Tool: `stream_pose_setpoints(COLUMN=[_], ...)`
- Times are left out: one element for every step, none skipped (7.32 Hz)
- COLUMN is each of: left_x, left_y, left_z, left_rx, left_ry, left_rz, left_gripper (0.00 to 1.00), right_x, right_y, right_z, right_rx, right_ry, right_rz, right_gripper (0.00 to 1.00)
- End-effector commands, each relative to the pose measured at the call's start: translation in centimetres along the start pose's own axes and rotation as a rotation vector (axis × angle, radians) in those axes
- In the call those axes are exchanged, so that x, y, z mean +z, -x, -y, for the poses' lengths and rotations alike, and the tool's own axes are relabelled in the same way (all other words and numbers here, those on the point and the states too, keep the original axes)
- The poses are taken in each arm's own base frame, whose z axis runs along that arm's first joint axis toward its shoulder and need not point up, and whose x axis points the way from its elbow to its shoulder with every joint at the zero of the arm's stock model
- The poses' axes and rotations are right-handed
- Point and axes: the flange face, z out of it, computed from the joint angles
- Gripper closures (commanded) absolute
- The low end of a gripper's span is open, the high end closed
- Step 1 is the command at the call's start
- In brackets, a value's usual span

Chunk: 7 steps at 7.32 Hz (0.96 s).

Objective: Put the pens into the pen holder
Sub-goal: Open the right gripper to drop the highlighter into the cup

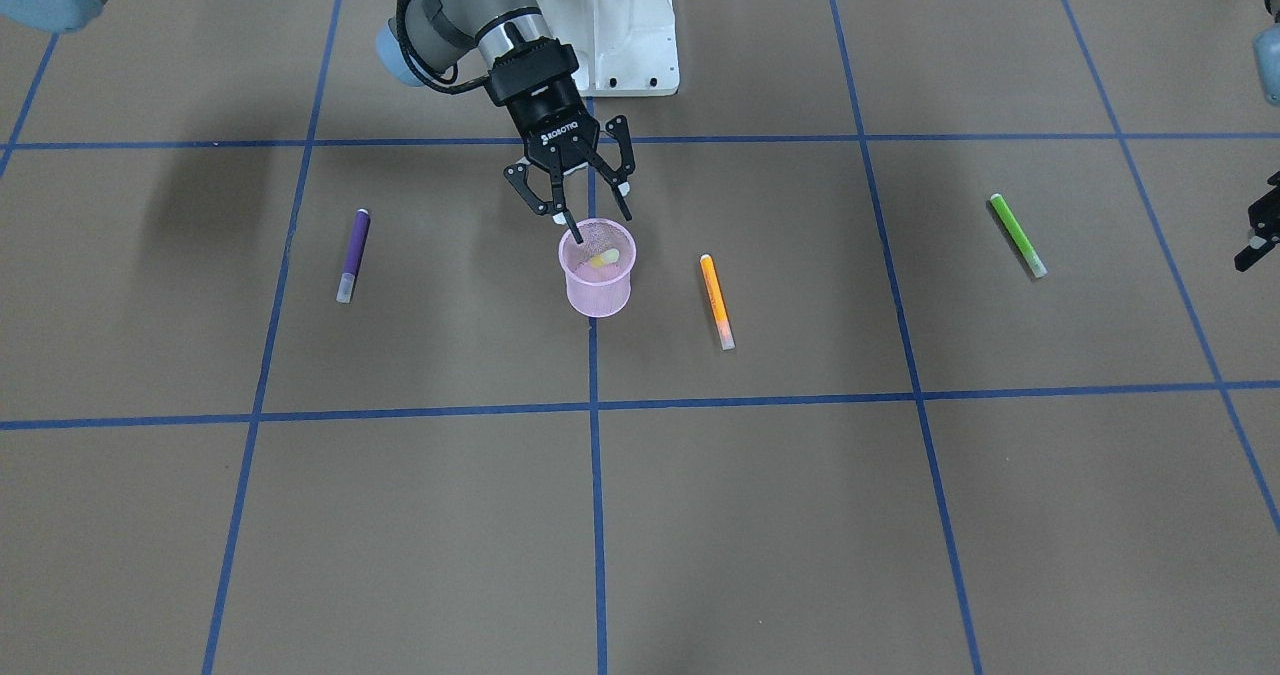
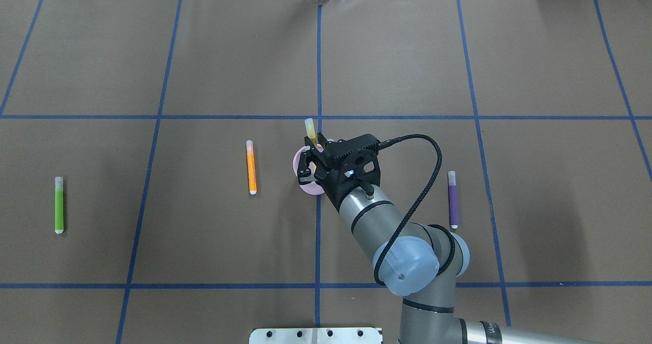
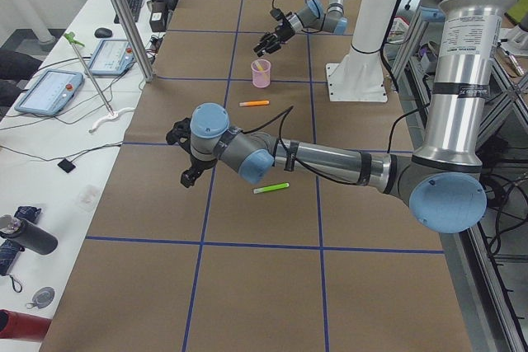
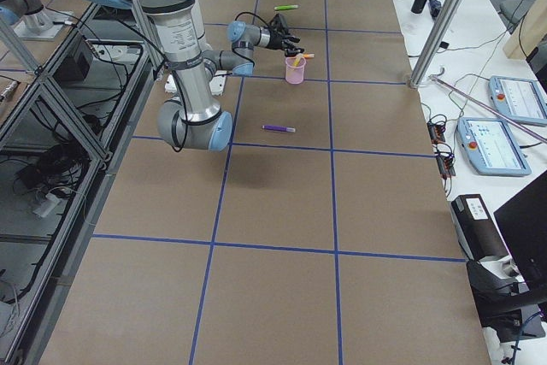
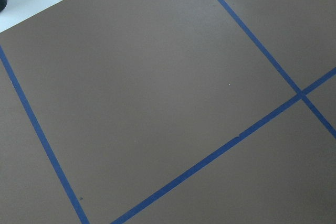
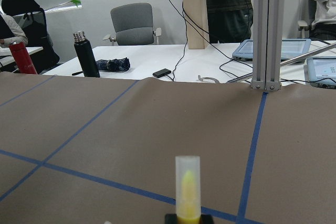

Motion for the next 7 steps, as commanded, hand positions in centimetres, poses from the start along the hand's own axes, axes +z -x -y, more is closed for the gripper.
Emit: stream_pose_setpoints(left_x=[0.0, 0.7, 2.0, 3.6, 5.2, 7.1, 8.9], left_y=[-0.1, -0.5, -0.9, -1.5, -2.4, -4.0, -5.4], left_z=[-0.1, -0.6, -3.3, -6.3, -9.7, -11.6, -13.2], left_rx=[-0.117, -0.263, -0.38, -0.442, -0.503, -0.562, -0.567], left_ry=[0.0, 0.006, 0.024, 0.031, 0.043, 0.065, 0.077], left_rz=[-0.002, -0.004, -0.008, 0.011, 0.031, 0.035, 0.065], left_gripper=[0.0, 0.0, 0.0, 0.0, 0.0, 0.0, 0.0], right_x=[1.1, 3.3, 5.0, 5.5, 6.0, 6.2, 5.7], right_y=[-0.2, -2.7, -6.0, -9.8, -13.3, -16.9, -20.5], right_z=[1.9, 4.3, 8.0, 12.5, 15.3, 18.3, 20.7], right_rx=[0.006, 0.054, 0.096, 0.13, 0.161, 0.183, 0.14], right_ry=[0.024, 0.123, 0.25, 0.406, 0.52, 0.598, 0.669], right_rz=[-0.041, -0.07, -0.131, -0.155, -0.211, -0.233, -0.203], right_gripper=[0.01, 0.01, 0.01, 0.01, 0.01, 0.0, 0.0])
